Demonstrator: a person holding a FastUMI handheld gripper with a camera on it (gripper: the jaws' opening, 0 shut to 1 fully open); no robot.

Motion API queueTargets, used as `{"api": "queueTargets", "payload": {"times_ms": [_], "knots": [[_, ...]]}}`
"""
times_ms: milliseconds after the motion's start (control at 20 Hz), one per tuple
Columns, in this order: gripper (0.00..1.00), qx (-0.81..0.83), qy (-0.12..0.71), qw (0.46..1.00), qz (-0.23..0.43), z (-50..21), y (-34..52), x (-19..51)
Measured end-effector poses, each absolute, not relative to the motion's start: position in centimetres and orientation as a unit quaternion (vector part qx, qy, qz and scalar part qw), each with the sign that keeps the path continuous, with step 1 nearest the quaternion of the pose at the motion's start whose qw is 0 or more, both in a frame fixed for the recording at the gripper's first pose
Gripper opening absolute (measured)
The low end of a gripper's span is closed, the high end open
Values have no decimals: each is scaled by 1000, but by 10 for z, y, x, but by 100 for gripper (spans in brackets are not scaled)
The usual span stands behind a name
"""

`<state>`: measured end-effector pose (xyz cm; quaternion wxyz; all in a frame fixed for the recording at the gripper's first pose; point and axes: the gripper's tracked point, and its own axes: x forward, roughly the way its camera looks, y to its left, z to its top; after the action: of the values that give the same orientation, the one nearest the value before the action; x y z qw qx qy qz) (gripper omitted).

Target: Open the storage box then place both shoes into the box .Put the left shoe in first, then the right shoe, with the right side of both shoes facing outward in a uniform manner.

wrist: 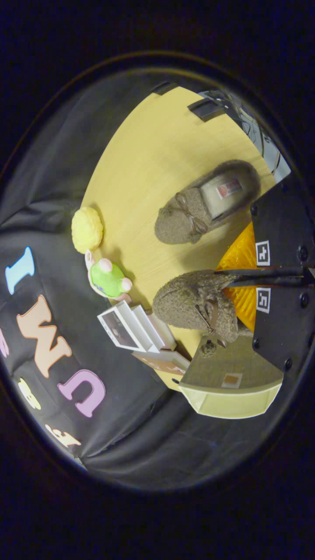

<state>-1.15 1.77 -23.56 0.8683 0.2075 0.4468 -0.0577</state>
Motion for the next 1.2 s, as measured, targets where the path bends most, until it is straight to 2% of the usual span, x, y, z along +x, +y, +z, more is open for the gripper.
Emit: {"api": "queueTargets", "payload": {"times_ms": [350, 600, 900, 1200], "knots": [[4, 236, 421, 875, -19, -171, 87, 2], [4, 243, 422, 873, 36, -150, 167, 11], [4, 222, 456, 859, 76, -178, 250, 13], [4, 189, 508, 837, 74, -237, 296, -1]]}}
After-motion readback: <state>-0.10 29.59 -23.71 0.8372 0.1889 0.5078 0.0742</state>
